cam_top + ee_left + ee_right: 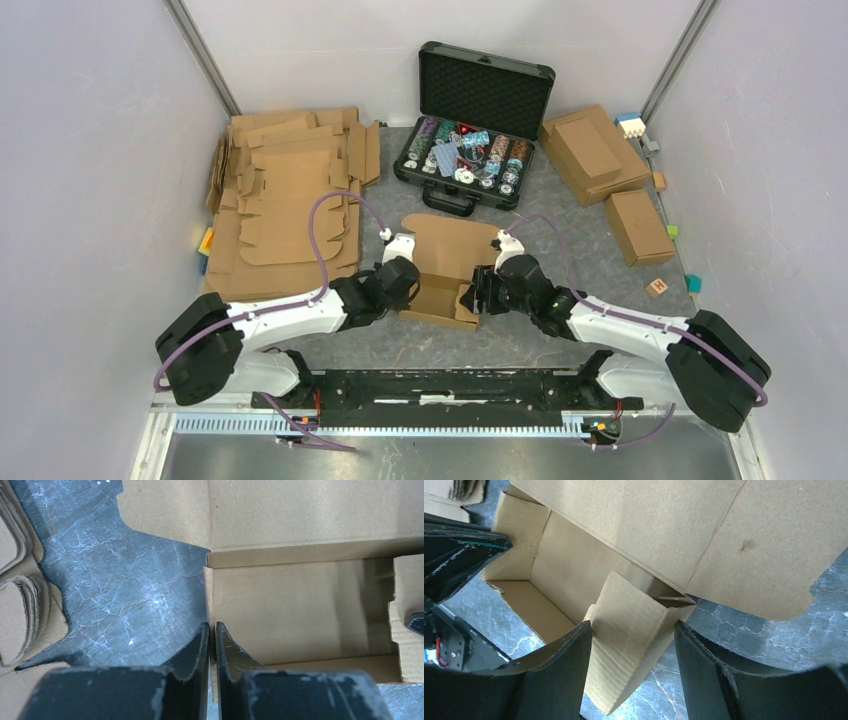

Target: Fold the paper box

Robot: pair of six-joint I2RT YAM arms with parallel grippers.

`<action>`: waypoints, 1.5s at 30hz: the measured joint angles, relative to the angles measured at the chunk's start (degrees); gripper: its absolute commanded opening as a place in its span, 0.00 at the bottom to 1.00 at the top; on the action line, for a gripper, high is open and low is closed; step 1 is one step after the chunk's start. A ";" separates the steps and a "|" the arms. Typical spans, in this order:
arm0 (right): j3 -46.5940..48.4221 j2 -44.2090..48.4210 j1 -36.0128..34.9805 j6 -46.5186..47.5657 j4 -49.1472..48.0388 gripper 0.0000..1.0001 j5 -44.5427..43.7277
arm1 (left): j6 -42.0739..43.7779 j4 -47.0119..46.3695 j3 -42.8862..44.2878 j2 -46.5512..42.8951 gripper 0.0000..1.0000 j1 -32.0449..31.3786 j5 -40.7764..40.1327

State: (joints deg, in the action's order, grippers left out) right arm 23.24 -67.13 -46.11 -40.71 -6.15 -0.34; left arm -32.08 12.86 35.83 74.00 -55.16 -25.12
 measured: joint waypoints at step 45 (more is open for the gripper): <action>9.84 -3.43 -2.47 4.13 16.48 0.58 -16.17 | -17.16 1.38 -0.59 0.02 0.07 -10.03 -10.99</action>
State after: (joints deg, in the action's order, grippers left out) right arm 33.08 -70.57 -48.58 -36.58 10.33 -16.51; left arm -49.23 14.24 35.24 74.02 -65.19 -36.12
